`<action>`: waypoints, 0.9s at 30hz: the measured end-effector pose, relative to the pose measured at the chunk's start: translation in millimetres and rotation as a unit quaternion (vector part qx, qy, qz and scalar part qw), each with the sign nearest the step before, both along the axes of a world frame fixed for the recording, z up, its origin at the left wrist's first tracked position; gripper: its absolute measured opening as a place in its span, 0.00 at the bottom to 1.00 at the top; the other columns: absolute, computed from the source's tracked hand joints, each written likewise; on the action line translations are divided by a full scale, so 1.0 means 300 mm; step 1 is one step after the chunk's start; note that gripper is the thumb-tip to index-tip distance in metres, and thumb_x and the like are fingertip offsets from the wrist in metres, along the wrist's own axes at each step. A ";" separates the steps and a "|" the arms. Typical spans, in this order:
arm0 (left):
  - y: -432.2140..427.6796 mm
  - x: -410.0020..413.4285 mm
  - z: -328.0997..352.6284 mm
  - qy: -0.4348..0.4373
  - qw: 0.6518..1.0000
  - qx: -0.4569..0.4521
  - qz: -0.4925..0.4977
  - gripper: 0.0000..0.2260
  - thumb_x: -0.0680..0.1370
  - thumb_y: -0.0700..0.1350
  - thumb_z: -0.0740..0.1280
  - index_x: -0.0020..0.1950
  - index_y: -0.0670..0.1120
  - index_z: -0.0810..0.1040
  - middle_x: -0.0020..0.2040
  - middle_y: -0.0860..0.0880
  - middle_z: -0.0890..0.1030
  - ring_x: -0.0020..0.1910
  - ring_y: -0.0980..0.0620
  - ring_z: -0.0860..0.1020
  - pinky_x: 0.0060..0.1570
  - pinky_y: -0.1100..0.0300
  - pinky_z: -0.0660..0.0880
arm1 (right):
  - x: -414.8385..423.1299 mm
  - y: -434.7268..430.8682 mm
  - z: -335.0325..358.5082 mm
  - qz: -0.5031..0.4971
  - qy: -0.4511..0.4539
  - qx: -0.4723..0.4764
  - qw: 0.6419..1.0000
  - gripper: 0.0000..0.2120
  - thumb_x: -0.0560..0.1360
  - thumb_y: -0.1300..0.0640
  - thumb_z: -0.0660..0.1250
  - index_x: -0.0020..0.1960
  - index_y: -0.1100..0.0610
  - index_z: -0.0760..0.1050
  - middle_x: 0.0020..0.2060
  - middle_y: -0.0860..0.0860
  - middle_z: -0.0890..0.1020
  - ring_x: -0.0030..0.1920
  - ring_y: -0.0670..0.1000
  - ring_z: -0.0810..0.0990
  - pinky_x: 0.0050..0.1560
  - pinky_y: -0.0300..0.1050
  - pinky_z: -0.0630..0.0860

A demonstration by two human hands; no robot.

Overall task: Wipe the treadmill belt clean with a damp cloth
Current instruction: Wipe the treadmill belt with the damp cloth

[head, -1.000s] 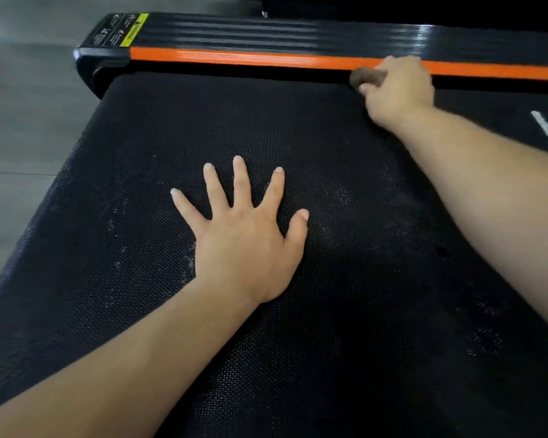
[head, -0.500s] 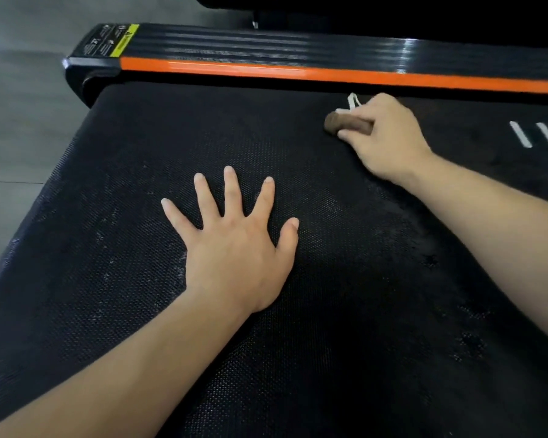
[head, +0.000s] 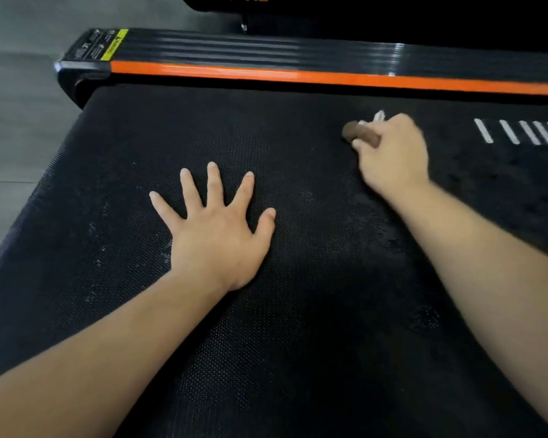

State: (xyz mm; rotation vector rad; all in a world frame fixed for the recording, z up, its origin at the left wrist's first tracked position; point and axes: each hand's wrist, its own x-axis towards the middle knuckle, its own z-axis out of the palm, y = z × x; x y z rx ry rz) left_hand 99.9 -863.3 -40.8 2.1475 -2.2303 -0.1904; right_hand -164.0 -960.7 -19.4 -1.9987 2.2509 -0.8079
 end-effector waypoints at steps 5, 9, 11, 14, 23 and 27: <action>0.000 0.003 0.004 -0.003 1.000 0.002 0.002 0.34 0.79 0.72 0.39 0.83 0.63 0.43 0.85 0.45 0.42 0.82 0.36 0.37 0.72 0.24 0.36 | 0.051 0.210 -0.002 0.223 0.028 0.019 0.974 0.11 0.77 0.48 0.69 0.59 0.41 0.81 0.45 0.51 0.76 0.49 0.57 0.76 0.50 0.49 0.72; 0.001 -0.001 0.007 -0.006 1.000 0.006 0.003 0.34 0.79 0.72 0.39 0.83 0.63 0.44 0.85 0.45 0.43 0.82 0.36 0.37 0.73 0.24 0.36 | -0.070 0.137 0.006 0.023 0.005 0.005 1.000 0.10 0.77 0.47 0.67 0.56 0.47 0.84 0.45 0.53 0.75 0.52 0.59 0.77 0.46 0.41 0.65; 0.001 -0.001 0.007 -0.008 1.000 0.004 0.003 0.33 0.79 0.72 0.40 0.83 0.63 0.44 0.85 0.45 0.43 0.82 0.35 0.37 0.73 0.24 0.36 | 0.005 0.234 -0.012 0.077 0.010 0.000 0.997 0.11 0.77 0.48 0.69 0.57 0.45 0.83 0.45 0.51 0.76 0.52 0.55 0.76 0.48 0.41 0.67; 0.000 0.001 0.006 -0.007 1.000 0.001 0.001 0.33 0.79 0.72 0.40 0.83 0.63 0.45 0.85 0.45 0.43 0.82 0.35 0.37 0.72 0.24 0.36 | 0.079 0.418 -0.002 0.248 -0.026 0.032 0.968 0.12 0.77 0.51 0.71 0.59 0.41 0.83 0.46 0.48 0.76 0.50 0.50 0.75 0.52 0.43 0.71; 0.001 0.004 0.008 -0.006 1.000 -0.003 -0.002 0.33 0.79 0.72 0.41 0.83 0.63 0.47 0.85 0.44 0.44 0.82 0.34 0.38 0.72 0.23 0.37 | 0.146 0.561 -0.005 0.213 -0.025 0.024 0.976 0.13 0.76 0.50 0.70 0.59 0.41 0.82 0.45 0.49 0.75 0.48 0.53 0.74 0.50 0.48 0.72; 0.002 0.007 0.013 -0.005 1.000 0.004 -0.001 0.33 0.80 0.71 0.42 0.83 0.63 0.47 0.85 0.44 0.44 0.82 0.34 0.38 0.72 0.23 0.36 | 0.030 0.518 0.022 0.150 -0.003 0.024 0.988 0.11 0.76 0.52 0.72 0.56 0.40 0.83 0.45 0.50 0.78 0.51 0.55 0.77 0.53 0.47 0.72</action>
